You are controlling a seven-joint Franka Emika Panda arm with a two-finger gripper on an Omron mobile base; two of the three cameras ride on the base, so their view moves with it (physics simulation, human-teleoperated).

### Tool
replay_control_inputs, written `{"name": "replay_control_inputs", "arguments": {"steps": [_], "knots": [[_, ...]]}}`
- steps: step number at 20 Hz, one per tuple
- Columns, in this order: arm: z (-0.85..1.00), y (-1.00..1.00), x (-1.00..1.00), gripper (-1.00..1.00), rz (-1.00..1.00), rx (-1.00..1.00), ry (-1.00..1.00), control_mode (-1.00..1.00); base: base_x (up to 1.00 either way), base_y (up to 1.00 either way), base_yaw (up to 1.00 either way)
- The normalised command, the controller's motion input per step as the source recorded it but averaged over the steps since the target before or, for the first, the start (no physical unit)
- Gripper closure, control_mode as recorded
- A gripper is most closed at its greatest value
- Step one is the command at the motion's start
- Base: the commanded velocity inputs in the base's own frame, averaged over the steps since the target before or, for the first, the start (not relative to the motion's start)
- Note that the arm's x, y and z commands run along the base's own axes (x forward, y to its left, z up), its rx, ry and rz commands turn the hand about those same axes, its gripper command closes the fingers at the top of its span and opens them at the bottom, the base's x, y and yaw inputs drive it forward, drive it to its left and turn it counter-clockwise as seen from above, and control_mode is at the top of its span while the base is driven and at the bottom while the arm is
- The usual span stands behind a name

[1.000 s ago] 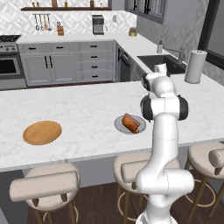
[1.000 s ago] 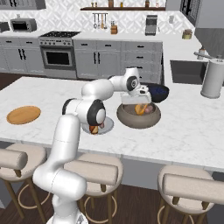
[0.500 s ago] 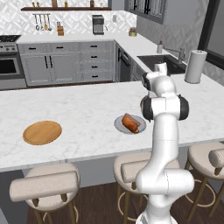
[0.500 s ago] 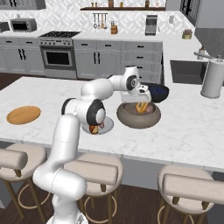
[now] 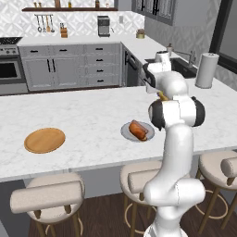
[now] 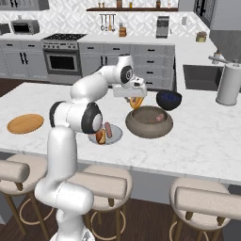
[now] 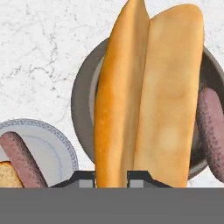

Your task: Place one bun and one sausage from the bowl on each plate.

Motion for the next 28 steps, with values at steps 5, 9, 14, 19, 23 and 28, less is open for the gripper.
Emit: {"name": "replay_control_inputs", "arguments": {"steps": [5,9,14,19,23,28], "knots": [[0.35,0.81,-0.87,1.0,0.05,0.21,0.0,-1.0,0.0,0.0,0.0],[0.07,0.8,-1.0,1.0,0.02,0.19,0.0,-1.0,0.0,0.0,0.0],[-0.03,0.16,-1.0,1.0,-0.02,0.09,0.06,-1.0,0.0,0.0,0.0],[-0.34,0.12,-0.74,1.0,0.01,-0.03,0.01,-1.0,0.0,0.0,0.0],[0.0,0.01,0.0,1.0,0.0,0.0,0.0,-1.0,0.0,0.0,0.0],[0.0,0.4,0.0,1.0,0.0,0.0,0.0,-1.0,0.0,0.0,0.0]]}}
